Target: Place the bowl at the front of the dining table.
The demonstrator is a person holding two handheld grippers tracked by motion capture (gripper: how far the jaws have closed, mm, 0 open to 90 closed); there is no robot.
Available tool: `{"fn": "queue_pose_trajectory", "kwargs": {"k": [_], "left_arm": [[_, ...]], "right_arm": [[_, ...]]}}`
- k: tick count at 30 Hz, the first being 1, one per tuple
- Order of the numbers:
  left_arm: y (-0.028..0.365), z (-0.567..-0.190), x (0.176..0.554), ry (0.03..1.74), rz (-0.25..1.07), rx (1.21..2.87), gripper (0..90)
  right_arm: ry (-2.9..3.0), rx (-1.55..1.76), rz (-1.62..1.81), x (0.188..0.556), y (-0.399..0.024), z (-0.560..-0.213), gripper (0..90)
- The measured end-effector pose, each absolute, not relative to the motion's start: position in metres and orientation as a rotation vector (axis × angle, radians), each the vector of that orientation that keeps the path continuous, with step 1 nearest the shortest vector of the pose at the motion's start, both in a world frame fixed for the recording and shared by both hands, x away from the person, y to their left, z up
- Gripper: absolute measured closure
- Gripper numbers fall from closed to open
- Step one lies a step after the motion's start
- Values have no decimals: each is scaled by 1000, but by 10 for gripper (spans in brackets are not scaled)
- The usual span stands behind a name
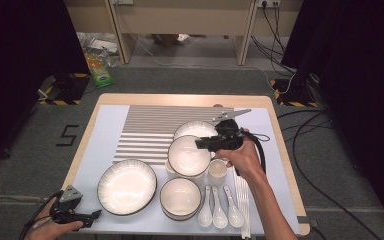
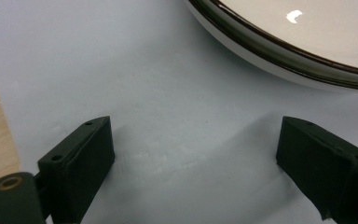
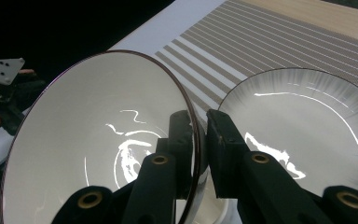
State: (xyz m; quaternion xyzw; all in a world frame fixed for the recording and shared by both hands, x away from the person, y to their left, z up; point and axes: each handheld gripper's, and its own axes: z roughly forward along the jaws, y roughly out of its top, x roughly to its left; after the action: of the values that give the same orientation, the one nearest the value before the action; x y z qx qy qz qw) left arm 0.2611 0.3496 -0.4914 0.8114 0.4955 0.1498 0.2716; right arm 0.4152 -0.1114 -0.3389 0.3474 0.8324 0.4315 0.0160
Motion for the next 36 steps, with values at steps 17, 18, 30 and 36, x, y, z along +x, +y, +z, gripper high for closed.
{"fn": "queue_pose_trajectory", "kwargs": {"k": [17, 18, 30, 36], "left_arm": [[349, -492, 261, 1334, 408, 2181, 98], [349, -492, 261, 1336, 410, 2184, 98], [349, -492, 261, 1336, 413, 2181, 98], [349, -492, 261, 1336, 415, 2178, 98]], "right_arm": [[2498, 1274, 1320, 459, -121, -345, 800], [2491, 1285, 1317, 462, -121, -346, 800], [2435, 1395, 1306, 484, -134, -360, 800], [2422, 1431, 1296, 493, -135, -369, 799]]}}
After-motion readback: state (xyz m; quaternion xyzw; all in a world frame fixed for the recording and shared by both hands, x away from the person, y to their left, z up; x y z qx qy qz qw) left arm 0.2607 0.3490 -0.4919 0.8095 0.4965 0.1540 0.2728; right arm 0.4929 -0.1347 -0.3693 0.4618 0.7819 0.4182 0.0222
